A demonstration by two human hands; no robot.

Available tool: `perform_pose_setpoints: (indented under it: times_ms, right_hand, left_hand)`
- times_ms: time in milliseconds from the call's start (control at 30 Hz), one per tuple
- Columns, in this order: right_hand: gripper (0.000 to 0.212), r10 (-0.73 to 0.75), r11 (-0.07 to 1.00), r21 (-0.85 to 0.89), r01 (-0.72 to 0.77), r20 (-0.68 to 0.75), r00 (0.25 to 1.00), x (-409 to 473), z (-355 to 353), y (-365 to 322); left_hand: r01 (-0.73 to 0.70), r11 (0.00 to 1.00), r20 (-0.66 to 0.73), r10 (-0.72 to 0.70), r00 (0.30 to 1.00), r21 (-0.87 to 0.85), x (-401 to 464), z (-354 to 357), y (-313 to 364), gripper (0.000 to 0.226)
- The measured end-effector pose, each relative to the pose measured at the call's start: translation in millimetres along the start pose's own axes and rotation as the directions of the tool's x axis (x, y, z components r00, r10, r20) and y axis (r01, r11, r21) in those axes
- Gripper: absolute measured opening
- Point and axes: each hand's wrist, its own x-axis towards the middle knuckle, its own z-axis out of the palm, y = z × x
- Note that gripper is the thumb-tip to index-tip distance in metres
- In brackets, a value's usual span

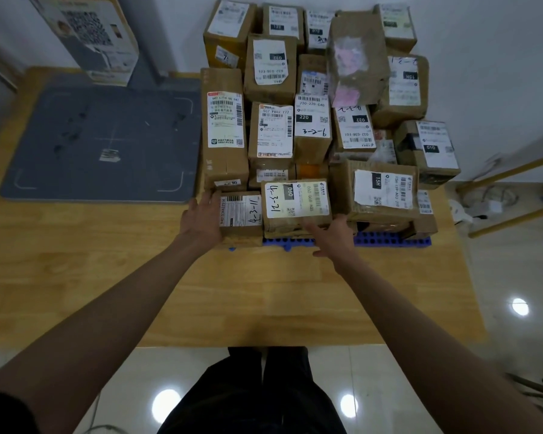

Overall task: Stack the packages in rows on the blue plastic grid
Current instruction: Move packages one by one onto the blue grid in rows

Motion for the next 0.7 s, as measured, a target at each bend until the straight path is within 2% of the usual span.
perform_pose_setpoints:
  times_ms: [333,700]
  right_hand:
    - [0.058,-0.005,0.99,0.139,0.013,-0.058,0.998,6,7,4]
    - [0.06,0.014,0.967,0.254,0.015,-0.109,0.994,8,14,9]
  left_hand:
    - [-0.013,0.998,-0.108,0.019,0.994,0.056,6,5,-4,0.106]
    - [-0.028,1.0,-0.177,0.026,0.984,-0.008,8,13,-5,0.109]
